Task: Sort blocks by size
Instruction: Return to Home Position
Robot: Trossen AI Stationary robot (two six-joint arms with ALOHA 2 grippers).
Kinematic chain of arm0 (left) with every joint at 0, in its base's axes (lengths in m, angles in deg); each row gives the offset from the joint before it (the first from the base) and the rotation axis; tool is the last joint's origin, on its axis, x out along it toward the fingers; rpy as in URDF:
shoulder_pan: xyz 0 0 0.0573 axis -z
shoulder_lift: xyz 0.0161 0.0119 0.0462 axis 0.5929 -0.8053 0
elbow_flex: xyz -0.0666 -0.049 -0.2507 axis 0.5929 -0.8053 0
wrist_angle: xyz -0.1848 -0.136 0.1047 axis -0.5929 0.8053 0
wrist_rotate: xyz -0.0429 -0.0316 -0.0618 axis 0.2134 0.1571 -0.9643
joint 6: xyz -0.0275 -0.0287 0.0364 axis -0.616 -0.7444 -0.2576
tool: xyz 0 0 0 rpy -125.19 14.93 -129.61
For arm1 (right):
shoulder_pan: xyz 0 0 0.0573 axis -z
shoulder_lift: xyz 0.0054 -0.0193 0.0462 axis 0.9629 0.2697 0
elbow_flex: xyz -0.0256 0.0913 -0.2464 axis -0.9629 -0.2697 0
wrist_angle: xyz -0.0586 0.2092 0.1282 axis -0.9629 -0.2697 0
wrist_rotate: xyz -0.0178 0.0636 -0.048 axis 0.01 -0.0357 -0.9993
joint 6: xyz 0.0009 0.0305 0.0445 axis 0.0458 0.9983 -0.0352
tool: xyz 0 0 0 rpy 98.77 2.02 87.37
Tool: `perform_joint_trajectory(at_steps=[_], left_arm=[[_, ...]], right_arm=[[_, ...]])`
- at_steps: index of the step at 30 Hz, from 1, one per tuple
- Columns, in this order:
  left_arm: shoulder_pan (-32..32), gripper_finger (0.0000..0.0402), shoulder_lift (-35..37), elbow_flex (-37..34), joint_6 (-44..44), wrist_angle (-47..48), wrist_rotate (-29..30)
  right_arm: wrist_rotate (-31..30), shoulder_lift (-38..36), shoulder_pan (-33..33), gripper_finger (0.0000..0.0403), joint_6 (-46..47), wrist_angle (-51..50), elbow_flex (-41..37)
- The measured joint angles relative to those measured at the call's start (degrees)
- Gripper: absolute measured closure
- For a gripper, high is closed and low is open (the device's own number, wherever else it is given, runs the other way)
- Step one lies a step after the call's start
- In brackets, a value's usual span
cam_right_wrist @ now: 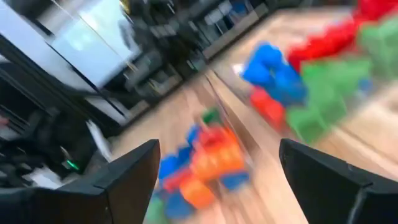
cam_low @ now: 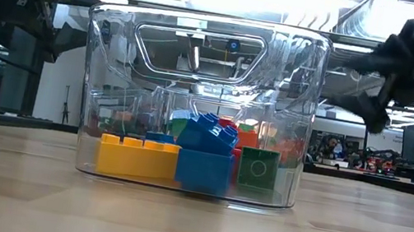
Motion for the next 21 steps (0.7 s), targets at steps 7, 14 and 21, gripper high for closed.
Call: perform_joint_trajectory(at_steps=[7,14,21], left_arm=[[0.0,0.0083,0.3,0.0,0.0,0.1,0.0],[0.1,0.0083,9.5,0.0,0.0,2.3,0.0],[-0.3,0.0083,12.2,0.1,0.0,4.1,0.0]], right_arm=[[0.0,0.0,0.0,0.0077,0.1,-14.5,0.0],[0.1,-11.2,0.0,0.0077,0.1,-33.6,0.0],[-0.4,-28.8,0.0,0.0077,0.1,-34.5,0.1]])
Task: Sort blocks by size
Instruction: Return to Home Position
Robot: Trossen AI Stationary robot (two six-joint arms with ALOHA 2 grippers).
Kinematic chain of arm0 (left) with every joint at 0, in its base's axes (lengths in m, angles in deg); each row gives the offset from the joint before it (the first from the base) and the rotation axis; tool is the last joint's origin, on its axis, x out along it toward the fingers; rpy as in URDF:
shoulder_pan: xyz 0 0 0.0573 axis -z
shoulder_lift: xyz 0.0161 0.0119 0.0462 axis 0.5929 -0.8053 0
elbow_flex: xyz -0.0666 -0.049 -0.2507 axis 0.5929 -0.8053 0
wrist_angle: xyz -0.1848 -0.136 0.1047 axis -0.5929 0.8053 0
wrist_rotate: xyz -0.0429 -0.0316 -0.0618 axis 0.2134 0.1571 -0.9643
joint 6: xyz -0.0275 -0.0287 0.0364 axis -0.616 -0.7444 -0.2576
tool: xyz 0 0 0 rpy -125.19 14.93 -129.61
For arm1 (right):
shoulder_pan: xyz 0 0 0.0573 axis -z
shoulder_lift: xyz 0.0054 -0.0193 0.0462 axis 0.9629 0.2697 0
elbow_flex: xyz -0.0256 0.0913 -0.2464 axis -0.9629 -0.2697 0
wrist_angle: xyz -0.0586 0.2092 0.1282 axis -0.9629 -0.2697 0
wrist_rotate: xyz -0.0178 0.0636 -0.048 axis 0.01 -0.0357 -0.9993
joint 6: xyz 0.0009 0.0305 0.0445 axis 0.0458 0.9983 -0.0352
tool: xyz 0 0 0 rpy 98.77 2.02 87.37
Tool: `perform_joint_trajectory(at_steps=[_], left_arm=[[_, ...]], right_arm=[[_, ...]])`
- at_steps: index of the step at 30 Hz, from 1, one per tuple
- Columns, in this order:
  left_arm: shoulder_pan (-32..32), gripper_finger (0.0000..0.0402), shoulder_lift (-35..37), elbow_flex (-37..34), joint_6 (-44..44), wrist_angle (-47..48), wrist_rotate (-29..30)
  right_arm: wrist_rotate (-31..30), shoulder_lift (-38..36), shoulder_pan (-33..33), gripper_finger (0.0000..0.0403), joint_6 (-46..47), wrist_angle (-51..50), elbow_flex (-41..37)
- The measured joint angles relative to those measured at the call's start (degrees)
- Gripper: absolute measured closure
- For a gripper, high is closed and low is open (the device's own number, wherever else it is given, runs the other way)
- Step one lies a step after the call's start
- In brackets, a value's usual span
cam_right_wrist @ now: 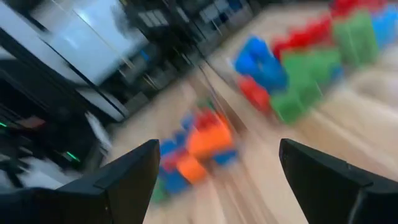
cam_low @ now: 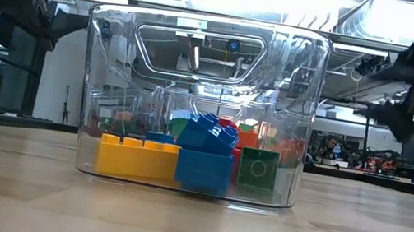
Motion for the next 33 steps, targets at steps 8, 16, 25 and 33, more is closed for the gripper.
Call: perform_joint_trajectory(at_steps=[8,16,25,33], left_arm=[[0.0,0.0083,-0.2,0.0,0.0,1.7,-0.3],[0.0,0.0083,-1.2,0.0,0.0,2.5,-0.4],[0.0,0.0083,-1.1,0.0,0.0,3.2,-0.4],[0.0,0.0083,-1.1,0.0,0.0,3.2,-0.4]], right_arm=[[-0.4,-9.4,-0.7,0.0077,0.0,6.1,0.0],[-0.1,-9.4,-2.8,0.0077,0.0,4.5,0.1],[-0.1,-9.4,-4.1,0.0077,0.0,6.8,-2.3],[-3.6,-9.4,-4.2,0.0077,-42.5,7.1,-2.3]])
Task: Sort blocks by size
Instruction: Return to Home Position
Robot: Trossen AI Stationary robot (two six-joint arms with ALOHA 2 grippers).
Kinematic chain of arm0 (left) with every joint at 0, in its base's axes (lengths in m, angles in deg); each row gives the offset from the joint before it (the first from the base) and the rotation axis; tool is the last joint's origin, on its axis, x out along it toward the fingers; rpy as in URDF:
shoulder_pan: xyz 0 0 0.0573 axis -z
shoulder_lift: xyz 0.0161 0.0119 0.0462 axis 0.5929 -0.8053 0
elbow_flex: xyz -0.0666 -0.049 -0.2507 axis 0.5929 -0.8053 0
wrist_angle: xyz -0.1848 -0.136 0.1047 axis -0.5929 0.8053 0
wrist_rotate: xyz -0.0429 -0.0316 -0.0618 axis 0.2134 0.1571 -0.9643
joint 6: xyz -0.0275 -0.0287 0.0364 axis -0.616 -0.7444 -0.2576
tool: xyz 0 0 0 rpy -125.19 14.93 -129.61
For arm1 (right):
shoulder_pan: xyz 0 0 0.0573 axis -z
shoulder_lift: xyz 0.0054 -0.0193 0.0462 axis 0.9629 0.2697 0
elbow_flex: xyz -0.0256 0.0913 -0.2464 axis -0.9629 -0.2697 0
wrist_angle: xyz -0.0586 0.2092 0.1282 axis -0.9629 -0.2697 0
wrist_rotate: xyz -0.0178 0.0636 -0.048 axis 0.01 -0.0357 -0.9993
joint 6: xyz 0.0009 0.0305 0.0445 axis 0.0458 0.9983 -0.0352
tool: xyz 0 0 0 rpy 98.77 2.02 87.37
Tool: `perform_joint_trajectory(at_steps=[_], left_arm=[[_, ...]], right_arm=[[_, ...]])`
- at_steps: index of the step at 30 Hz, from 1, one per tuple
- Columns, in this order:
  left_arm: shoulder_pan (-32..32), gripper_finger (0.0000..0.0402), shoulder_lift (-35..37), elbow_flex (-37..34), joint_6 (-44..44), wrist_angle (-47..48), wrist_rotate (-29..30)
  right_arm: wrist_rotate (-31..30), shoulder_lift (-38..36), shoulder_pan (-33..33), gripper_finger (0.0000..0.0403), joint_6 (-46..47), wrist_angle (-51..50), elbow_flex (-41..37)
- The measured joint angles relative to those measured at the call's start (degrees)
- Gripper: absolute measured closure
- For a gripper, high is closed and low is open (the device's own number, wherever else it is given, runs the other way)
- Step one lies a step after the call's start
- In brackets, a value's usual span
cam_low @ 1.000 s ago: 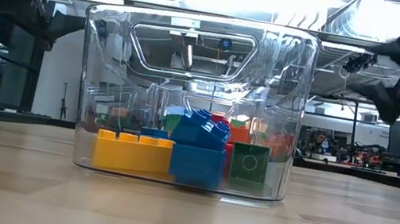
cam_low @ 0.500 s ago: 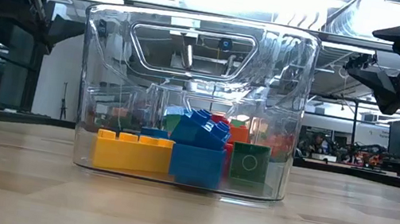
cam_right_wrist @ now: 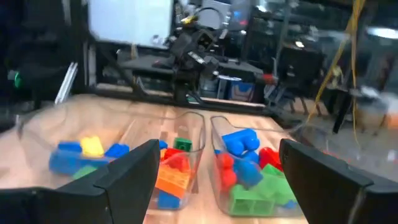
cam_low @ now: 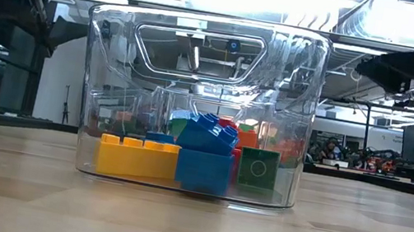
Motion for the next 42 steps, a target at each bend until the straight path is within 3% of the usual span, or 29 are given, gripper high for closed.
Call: perform_joint_trajectory(at_steps=[2,18,42], left_arm=[[0.0,0.0083,0.0,0.0,0.0,0.3,0.0],[0.0,0.0083,0.0,0.0,0.0,0.3,0.0],[0.0,0.0083,0.0,0.0,0.0,0.3,0.0]], right_arm=[[0.5,0.0,-0.4,0.0077,-4.2,-0.1,0.0],[0.5,1.5,-0.6,0.0077,8.1,-0.1,0.0],[0.5,1.5,-0.6,0.0077,8.1,0.0,-0.1]])
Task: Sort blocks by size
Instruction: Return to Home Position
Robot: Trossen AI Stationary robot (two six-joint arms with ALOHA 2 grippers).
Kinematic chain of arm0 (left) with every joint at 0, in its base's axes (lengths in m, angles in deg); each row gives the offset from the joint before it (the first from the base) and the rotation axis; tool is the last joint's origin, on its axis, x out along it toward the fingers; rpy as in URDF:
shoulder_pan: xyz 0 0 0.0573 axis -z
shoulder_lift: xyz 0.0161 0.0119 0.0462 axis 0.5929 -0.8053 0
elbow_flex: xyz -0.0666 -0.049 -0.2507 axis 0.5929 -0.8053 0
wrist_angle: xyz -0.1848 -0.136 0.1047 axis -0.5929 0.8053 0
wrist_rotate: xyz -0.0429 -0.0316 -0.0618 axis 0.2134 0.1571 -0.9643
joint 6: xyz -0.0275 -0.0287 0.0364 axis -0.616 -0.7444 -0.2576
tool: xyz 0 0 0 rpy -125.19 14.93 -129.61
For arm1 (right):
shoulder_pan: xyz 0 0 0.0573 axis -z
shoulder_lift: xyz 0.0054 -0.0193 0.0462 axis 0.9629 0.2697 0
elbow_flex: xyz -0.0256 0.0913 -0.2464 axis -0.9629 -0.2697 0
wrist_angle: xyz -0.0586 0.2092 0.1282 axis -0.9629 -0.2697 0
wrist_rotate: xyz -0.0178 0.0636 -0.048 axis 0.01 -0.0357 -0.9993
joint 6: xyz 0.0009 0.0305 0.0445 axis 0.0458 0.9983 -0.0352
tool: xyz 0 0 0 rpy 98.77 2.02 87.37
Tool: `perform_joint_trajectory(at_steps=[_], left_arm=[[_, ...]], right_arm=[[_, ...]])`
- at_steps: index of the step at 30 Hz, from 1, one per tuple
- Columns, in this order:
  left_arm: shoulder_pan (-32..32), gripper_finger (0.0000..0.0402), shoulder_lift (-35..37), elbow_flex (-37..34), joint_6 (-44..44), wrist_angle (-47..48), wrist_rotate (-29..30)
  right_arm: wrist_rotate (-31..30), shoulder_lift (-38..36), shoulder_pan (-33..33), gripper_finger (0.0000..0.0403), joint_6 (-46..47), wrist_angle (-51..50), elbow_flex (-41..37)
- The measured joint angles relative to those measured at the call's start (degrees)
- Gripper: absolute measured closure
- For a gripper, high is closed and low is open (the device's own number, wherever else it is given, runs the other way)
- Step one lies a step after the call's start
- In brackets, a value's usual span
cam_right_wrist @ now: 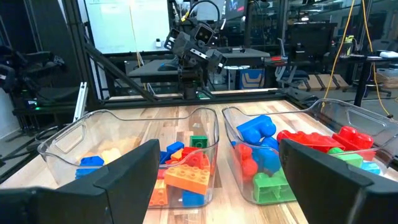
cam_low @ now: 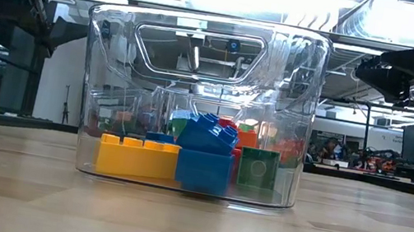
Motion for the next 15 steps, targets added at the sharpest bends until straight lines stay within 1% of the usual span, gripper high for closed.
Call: perform_joint_trajectory(at_steps=[2,6,8,11,15], left_arm=[[0.0,0.0083,0.0,0.0,0.3,0.0,0.0],[0.0,0.0083,0.0,0.0,9.9,2.4,0.0],[0.0,0.0083,0.0,0.0,12.8,2.9,0.0],[0.0,0.0083,0.0,0.0,14.5,3.2,0.0],[0.0,0.0083,0.0,0.0,14.5,3.1,0.0]], right_arm=[[0.0,0.0,0.0,0.0077,0.0,0.0,0.0],[0.0,0.0,0.0,0.0077,0.0,0.0,0.0],[0.0,0.0,0.0,0.0077,0.0,0.0,0.0],[0.0,0.0,0.0,0.0077,0.0,0.0,0.0],[0.0,0.0,0.0,0.0077,0.0,0.0,0.0]])
